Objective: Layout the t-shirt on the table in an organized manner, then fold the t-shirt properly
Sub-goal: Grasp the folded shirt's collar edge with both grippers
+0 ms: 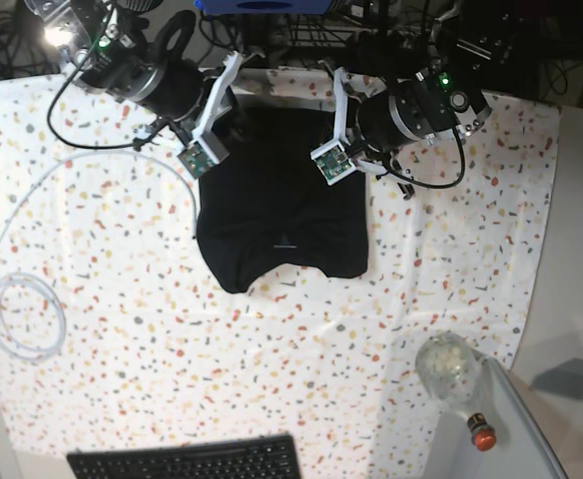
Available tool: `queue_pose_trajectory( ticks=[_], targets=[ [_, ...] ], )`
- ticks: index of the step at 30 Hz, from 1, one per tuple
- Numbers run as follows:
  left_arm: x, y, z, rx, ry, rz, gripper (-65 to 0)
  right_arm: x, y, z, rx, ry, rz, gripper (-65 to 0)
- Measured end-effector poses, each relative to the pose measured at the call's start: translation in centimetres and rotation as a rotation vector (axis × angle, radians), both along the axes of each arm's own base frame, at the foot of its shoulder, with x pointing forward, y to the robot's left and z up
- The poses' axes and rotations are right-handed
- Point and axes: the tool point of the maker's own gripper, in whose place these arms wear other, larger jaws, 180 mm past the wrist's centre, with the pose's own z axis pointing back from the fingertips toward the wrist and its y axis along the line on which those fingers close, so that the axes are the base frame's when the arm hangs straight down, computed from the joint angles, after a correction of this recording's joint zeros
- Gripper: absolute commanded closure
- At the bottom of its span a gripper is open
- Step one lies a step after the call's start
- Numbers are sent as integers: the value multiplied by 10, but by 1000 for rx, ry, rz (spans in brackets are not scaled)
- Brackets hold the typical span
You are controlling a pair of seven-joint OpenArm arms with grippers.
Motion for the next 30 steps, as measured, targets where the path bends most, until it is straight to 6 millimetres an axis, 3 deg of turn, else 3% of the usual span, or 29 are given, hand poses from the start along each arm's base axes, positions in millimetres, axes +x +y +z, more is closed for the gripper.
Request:
queue_pose_trajectory(
  ticks=[5, 10, 15, 17, 20, 24, 30],
  targets=[
    [-14, 12, -14, 82, 22, -3, 0, 14, -8, -34, -77, 30, 9, 0],
    [-6, 18, -11, 73, 8, 29, 0, 16, 6, -31, -36, 38, 4, 0],
    [1, 28, -12, 81, 1, 82, 0, 17, 2, -39, -54, 47, 4, 0],
    [1, 35, -26, 85, 36, 121, 0, 14, -4, -57, -77, 85, 1, 0],
    [-16, 50, -53, 137, 121, 144, 0, 10, -19, -84, -119, 129, -26, 0],
    [-25, 50, -64, 135, 161, 146, 0, 4, -24, -98, -85, 109, -70, 0],
    [-34, 57, -77, 155, 207, 152, 0, 3, -26, -101, -87, 112, -74, 0]
  ],
)
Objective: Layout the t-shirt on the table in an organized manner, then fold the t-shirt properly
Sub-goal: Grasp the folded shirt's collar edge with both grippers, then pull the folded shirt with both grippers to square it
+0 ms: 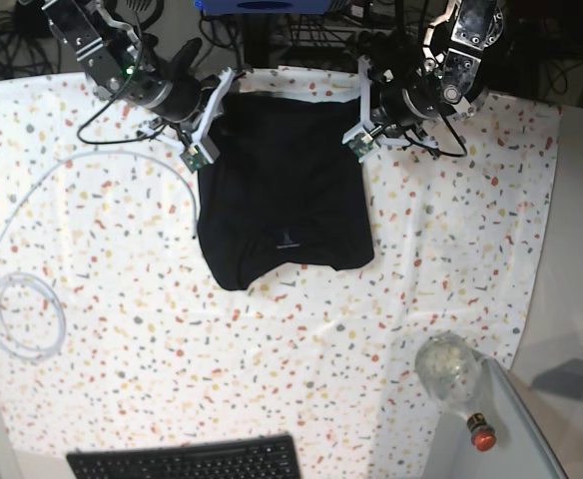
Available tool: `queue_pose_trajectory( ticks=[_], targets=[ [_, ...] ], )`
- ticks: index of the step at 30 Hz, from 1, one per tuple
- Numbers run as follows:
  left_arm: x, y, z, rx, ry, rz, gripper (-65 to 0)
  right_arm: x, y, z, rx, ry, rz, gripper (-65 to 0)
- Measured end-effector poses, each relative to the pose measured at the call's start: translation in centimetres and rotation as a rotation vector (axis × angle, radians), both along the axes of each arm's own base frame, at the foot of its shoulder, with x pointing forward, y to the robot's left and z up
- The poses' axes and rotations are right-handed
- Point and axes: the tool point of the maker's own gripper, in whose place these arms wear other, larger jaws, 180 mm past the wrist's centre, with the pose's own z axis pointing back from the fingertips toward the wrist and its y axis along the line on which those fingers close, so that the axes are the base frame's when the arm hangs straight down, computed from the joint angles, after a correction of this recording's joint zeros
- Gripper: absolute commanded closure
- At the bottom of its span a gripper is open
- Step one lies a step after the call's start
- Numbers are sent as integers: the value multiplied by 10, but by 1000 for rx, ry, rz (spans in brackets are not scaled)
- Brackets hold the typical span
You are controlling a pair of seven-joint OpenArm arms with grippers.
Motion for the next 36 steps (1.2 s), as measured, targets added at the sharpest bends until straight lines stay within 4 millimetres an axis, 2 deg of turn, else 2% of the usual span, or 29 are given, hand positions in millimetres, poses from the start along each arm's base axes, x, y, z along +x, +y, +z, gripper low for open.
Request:
queue_pose_trajectory(
  ticks=[2, 4, 7, 9, 12, 16, 20, 23, 25, 28, 32, 34, 36],
  targets=[
    [3, 1, 3, -3, -9, 8, 0, -1, 1, 1, -1, 3, 4, 0],
    [14, 2, 16, -6, -58, 16, 0, -3, 1, 11, -5, -12, 12, 0],
    [37, 7, 47, -13, -167, 36, 0, -4, 2, 39, 22, -71, 45, 0],
    [46, 11, 58, -9, -207, 53, 0, 2, 7, 56, 42, -114, 44, 0],
    [43, 9, 55, -12, -196, 48, 0, 15, 17, 70, 81, -157, 41, 0],
    [31, 9, 36, -13, -130, 54, 0, 35, 11, 61, 45, -166, 45, 0],
    [18, 18, 14, 9, -58, 67, 0, 61, -4, 34, -11, -140, 7, 0],
    [20, 15, 10, -45, -90, 73, 0, 56, -20, 5, -63, -73, -6, 0],
    [18, 12, 6, -73, -89, 81, 0, 54, -26, -2, -76, -56, -13, 0],
    [13, 19, -1, -58, -66, 81, 0, 55, -22, 6, -73, -70, -2, 0],
    [24, 23, 7, -51, -102, 83, 0, 64, -2, 41, -11, -156, 21, 0],
    [30, 20, 17, -69, -132, 84, 0, 74, 3, 55, 12, -200, 23, 0],
    [37, 26, 23, -66, -159, 103, 0, 91, 3, 62, -1, -226, 27, 0]
  ],
)
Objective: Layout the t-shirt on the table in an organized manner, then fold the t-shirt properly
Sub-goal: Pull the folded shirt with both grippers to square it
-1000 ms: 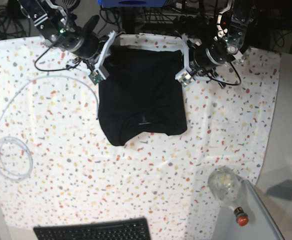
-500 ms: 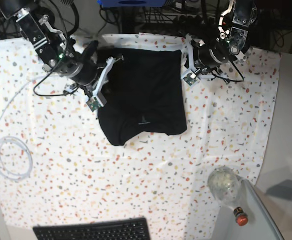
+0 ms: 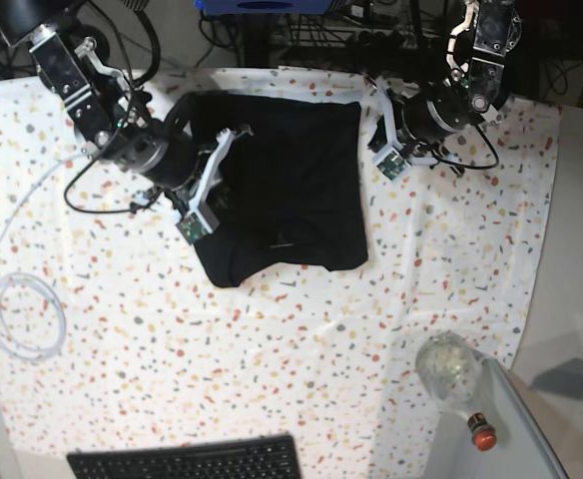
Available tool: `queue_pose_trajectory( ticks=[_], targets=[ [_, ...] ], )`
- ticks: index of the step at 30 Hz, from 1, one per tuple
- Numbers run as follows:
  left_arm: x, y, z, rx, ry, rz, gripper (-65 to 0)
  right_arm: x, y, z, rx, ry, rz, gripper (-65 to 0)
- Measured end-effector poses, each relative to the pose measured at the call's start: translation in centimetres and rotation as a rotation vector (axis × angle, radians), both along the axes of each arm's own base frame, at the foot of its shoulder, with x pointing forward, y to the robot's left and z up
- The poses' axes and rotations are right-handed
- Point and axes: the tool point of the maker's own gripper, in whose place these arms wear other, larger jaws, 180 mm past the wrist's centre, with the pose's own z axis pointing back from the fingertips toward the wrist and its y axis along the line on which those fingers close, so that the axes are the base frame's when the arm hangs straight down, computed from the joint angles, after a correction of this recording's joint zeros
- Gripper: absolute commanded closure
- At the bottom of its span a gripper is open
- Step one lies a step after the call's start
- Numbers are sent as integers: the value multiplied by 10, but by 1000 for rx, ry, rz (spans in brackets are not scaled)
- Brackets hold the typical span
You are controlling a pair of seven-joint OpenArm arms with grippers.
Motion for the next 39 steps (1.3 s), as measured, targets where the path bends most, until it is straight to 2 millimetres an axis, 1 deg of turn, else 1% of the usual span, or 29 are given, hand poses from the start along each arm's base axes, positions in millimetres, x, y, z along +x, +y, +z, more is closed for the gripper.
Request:
queue_pose_trajectory(
  ticks=[1, 4, 6, 8, 11, 13, 14, 17, 19, 21, 23, 25, 26, 27, 28, 29, 31, 32, 34, 37, 39],
  targets=[
    [2, 4, 2, 7, -7, 6, 0, 12, -1, 3, 1, -21, -3, 0],
    [7, 16, 5, 22, -22, 34, 0, 47, -7, 1, -35, -24, -36, 0],
    [8, 27, 7, 29, -27, 67, 0, 64, -7, -8, -50, -3, -48, 0],
    [7, 40, 8, 41, -28, 105, 0, 70, -14, -27, -84, 49, -66, 0],
    [9, 66, 11, 70, -38, 172, 0, 68, -34, -54, -138, 122, -97, 0],
    [7, 82, 14, 87, -43, 215, 0, 67, -43, -64, -158, 146, -113, 0],
    [5, 89, 14, 94, -43, 230, 0, 68, -46, -65, -157, 143, -118, 0],
    [-3, 104, 14, 114, -33, 269, 0, 72, -45, -62, -141, 111, -123, 0],
    [-6, 110, 14, 121, -29, 282, 0, 70, -44, -53, -134, 82, -113, 0],
    [-6, 113, 15, 124, -31, 292, 0, 70, -37, -32, -111, 25, -93, 0],
    [-7, 115, 15, 126, -33, 300, 0, 70, -19, -5, -58, -41, -67, 0],
    [-12, 111, 14, 122, -25, 287, 0, 61, 5, 22, 20, -101, -36, 0],
    [-15, 106, 16, 108, -23, 284, 0, 51, 15, 31, 54, -118, -24, 0],
    [-16, 96, 19, 70, -26, 281, 0, 35, 23, 34, 86, -113, -10, 0],
    [-16, 85, 23, 25, -34, 281, 0, 18, 27, 31, 99, -87, -1, 0],
    [-15, 70, 30, -34, -47, 270, 0, -3, 25, 22, 91, -44, 1, 0],
    [-6, 42, 49, -149, -96, 250, 0, -37, 15, 5, 58, 27, 17, 0],
    [-3, 28, 54, -188, -108, 226, 0, -50, 11, 1, 51, 49, 17, 0],
    [-3, 6, 51, -210, -97, 194, 0, -65, 13, -1, 64, 72, 13, 0],
    [-15, -32, 34, -217, -38, 101, 0, -76, 21, -3, 93, 92, 8, 0],
    [-18, -45, 20, -196, -8, 73, 0, -82, 17, -13, 74, 120, 9, 0]
  ],
)
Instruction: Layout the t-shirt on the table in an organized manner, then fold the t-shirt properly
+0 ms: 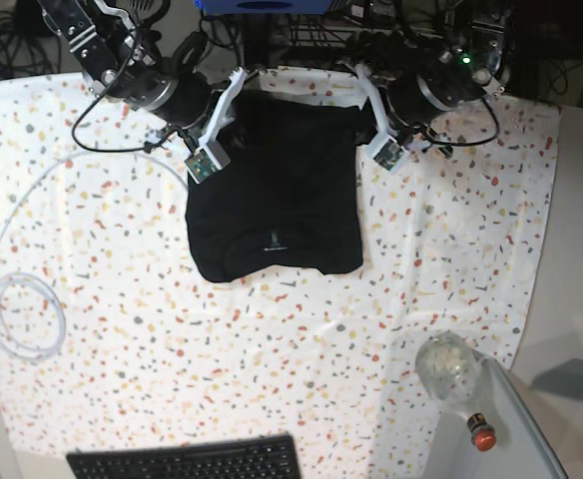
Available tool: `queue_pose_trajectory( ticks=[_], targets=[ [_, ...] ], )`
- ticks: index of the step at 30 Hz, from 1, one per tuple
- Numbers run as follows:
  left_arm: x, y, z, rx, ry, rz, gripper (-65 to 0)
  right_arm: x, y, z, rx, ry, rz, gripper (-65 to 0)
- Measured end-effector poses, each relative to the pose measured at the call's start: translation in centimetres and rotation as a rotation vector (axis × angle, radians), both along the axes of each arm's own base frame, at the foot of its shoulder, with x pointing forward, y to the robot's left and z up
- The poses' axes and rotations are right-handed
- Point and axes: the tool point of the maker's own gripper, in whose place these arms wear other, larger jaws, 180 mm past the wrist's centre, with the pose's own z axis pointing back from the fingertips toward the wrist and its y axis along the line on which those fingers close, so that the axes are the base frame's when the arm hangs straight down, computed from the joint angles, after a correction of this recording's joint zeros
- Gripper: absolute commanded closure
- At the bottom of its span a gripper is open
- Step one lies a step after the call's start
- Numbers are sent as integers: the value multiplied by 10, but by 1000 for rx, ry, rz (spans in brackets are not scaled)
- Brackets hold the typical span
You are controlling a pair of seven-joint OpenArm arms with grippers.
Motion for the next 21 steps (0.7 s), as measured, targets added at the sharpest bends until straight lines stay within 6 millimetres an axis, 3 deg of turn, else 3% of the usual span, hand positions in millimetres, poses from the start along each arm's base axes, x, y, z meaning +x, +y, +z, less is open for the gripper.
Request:
queue_pose_trajectory(
  ticks=[3, 6, 11, 16, 19, 21],
  targets=[
    [-3, -4, -22, 39, 44, -31, 0, -4, -10, -16, -37, 32, -9, 0],
    [-20, 5, -48, 102, 121, -52, 0, -7, -11, -30, -47, 65, -15, 0],
    [-25, 10, -56, 92, 138, -50, 0, -14, -19, -43, -69, 98, -23, 0],
    [-21, 16, -46, 137, 119, -64, 0, -14, -14, -30, -53, 77, -13, 0],
    [-3, 23, -17, 123, 23, -28, 0, -3, -6, -1, -11, 3, -12, 0],
    [12, 41, 4, 156, -44, 17, 0, 6, -12, 17, 15, -40, -42, 0]
  ],
)
